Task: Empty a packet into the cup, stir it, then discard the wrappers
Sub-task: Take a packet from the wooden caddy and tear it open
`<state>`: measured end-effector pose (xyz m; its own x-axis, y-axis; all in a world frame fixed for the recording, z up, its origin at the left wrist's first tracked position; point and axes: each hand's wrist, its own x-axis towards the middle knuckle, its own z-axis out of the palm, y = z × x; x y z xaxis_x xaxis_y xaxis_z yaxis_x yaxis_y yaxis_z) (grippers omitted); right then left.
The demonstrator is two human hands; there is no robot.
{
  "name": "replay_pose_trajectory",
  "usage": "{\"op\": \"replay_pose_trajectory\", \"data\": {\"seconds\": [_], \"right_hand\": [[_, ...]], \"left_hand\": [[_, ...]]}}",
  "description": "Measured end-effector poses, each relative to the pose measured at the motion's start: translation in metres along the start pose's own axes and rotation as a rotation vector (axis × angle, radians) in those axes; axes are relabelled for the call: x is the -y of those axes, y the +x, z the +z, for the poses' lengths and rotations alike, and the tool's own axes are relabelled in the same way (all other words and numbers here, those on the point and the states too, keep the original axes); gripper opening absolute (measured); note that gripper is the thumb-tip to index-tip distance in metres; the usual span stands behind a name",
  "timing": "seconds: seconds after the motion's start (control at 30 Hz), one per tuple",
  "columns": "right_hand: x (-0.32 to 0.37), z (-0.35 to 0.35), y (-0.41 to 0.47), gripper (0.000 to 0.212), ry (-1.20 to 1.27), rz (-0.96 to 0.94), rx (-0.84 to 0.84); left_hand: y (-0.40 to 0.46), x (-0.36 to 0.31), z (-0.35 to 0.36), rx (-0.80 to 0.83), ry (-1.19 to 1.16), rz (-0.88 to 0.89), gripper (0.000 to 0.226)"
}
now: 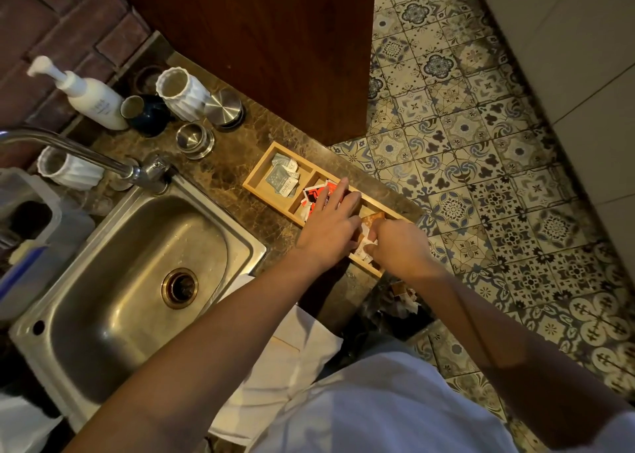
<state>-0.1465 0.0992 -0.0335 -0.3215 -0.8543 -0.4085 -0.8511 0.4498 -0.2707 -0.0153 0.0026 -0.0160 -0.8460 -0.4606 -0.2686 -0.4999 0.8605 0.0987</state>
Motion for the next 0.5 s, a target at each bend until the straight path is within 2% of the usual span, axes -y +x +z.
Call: {"op": "replay_pose_trajectory", "data": {"seconds": [0.23,0.33,0.5], "right_hand": [[0.0,0.001,-0.002,0.008,0.133,0.033,0.051],[0.0,-0.004,-0.005,0.018,0.274,0.015,0.061],[0.003,-0.036,-0.014,0.014,0.493,-0.077,0.047]], "left_hand": [[-0.007,0.003,-0.003,-0.041,-0.003,0.038,0.032],[-0.013,0.007,-0.009,-0.069,0.012,0.047,0.026],[-0.03,0.009,-0.02,-0.234,-0.131,0.081,0.02]]}}
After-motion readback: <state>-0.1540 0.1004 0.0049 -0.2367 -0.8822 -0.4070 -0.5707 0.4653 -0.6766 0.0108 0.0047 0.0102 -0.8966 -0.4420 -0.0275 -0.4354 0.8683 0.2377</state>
